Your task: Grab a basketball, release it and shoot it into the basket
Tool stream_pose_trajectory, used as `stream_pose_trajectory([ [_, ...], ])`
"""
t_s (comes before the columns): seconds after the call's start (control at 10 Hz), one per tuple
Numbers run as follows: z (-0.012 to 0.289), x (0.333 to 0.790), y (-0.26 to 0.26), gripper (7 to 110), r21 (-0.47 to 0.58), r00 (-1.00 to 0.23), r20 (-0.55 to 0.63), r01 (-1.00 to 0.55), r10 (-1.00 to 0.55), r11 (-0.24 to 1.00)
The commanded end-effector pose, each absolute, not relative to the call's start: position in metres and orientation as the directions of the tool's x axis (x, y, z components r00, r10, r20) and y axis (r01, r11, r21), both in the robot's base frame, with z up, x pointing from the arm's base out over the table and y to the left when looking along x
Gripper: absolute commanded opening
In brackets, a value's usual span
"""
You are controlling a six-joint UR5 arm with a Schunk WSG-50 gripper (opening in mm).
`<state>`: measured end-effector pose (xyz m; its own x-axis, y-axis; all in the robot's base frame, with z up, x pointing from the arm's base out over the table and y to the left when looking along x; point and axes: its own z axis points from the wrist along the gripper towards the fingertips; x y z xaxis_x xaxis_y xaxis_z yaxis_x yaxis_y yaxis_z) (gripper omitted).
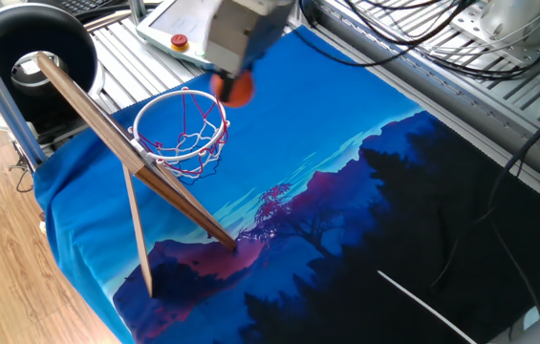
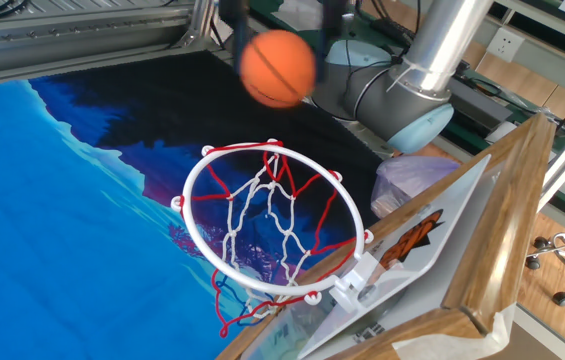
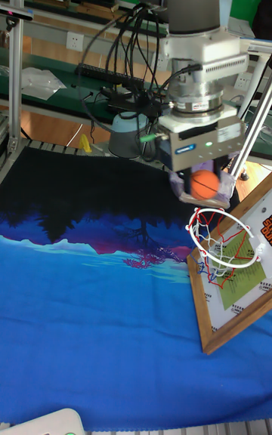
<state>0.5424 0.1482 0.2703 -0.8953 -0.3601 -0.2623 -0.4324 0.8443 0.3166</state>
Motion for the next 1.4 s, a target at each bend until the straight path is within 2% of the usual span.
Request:
stream_pose_trajectory([
  [0.0,0.286,0.581,0.194,7,0.398,-0.835,-0.443,-0.509,-0.326,0.763],
  [0.3,0.272,0.611,0.176,7,0.302,-0.807,-0.497,-0.504,-0.318,0.809],
  [0.6,0.269,0.614,0.2,7,0.365,-0.769,-0.544,-0.577,-0.336,0.731],
  [0.9,0.246,0.581,0.196,7,0.381,-0.804,-0.43,-0.574,-0.411,0.725],
  [1.1,0.231,0.58,0.19,7,0.363,-0.809,-0.404,-0.57,-0.427,0.737],
  [1.3,0.23,0.576,0.191,7,0.362,-0.81,-0.393,-0.571,-0.434,0.737],
])
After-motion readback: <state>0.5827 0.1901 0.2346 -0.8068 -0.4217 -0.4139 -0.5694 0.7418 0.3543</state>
